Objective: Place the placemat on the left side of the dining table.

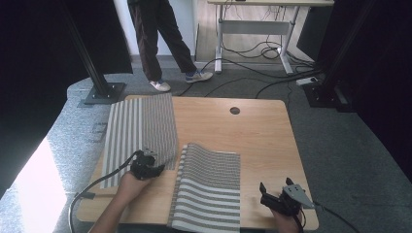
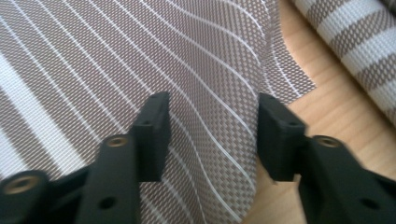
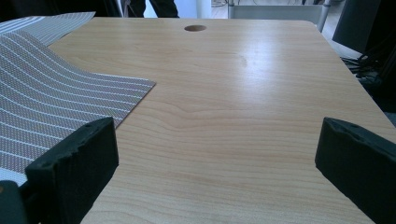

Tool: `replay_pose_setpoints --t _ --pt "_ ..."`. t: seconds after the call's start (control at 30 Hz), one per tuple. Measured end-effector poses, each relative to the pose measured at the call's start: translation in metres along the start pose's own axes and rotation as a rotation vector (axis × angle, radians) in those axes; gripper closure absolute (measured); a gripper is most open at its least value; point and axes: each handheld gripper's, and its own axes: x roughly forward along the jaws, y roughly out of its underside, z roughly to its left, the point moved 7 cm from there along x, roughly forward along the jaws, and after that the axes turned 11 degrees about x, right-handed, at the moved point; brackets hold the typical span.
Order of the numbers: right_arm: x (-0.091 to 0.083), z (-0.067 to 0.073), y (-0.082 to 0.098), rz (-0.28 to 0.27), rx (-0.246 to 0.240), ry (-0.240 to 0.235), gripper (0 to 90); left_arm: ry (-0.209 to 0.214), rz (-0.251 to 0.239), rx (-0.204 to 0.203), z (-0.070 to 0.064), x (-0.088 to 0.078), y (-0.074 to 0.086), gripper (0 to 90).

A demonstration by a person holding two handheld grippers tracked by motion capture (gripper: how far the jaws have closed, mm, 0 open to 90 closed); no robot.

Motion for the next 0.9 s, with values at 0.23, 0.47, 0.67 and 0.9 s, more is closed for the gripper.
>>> replay_pose_setpoints --t 0.23,0.47,0.67,0.9 --pt "0.000 0.000 0.000 0.000 0.000 0.002 0.0 -0.042 0.042 0.072 0.005 -0.015 0.014 75.9" --pt "0.000 0.000 0.000 0.001 -0.006 0.006 0.0 0.003 0.023 0.133 0.003 -0.032 0.030 80.4" --pt "0.001 0.000 0.000 0.001 -0.005 0.007 0.0 0.065 0.039 0.278 -0.009 -0.042 0.043 79.4" --pt "0.001 0.000 0.000 0.001 -0.007 0.008 0.0 0.120 0.051 0.305 -0.012 -0.050 0.054 78.0"
